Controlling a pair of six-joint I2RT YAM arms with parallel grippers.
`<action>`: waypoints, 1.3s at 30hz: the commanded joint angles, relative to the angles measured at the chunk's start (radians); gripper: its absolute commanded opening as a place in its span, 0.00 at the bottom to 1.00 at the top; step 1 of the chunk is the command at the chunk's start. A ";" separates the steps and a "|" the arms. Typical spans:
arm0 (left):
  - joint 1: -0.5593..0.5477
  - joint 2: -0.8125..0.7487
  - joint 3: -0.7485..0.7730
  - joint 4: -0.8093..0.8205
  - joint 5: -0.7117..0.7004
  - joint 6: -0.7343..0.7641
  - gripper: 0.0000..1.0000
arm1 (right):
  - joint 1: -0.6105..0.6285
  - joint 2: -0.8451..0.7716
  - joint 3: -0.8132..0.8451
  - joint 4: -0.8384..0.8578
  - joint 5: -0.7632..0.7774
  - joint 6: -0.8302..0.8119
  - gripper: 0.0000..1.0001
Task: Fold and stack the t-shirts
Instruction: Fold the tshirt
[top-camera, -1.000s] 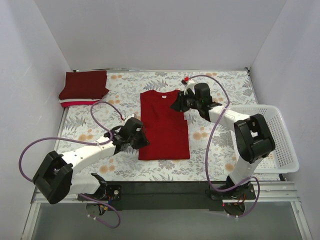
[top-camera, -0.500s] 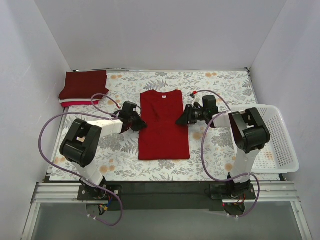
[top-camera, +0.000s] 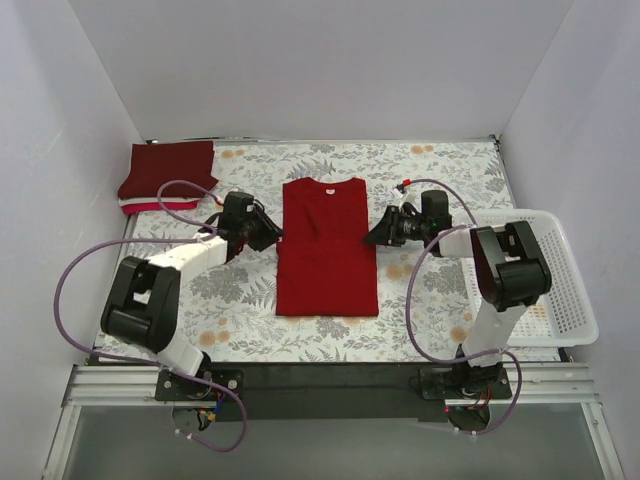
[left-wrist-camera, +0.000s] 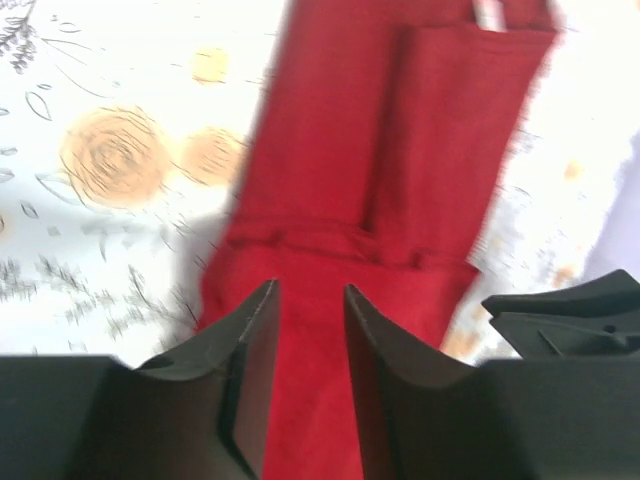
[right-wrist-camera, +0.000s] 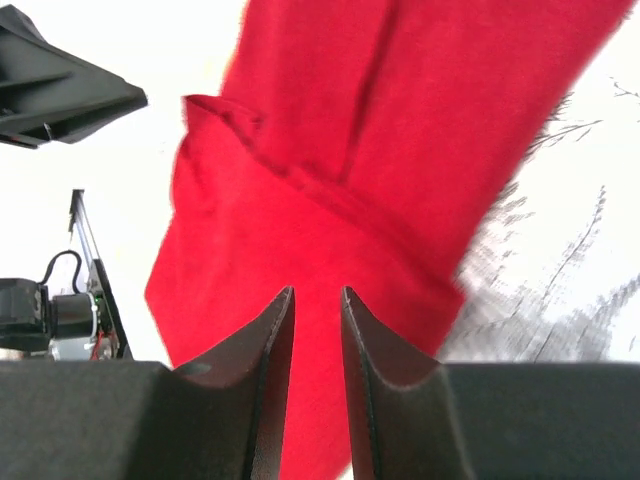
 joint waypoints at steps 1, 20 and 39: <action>-0.016 -0.171 -0.004 -0.098 0.020 0.056 0.32 | 0.002 -0.183 -0.075 -0.017 0.041 -0.017 0.32; -0.366 -0.391 -0.170 -0.610 -0.267 -0.022 0.56 | 0.378 -0.771 -0.284 -0.798 0.748 0.012 0.56; -0.454 -0.205 -0.170 -0.561 -0.279 -0.047 0.24 | 0.553 -0.651 -0.230 -0.836 0.932 0.115 0.55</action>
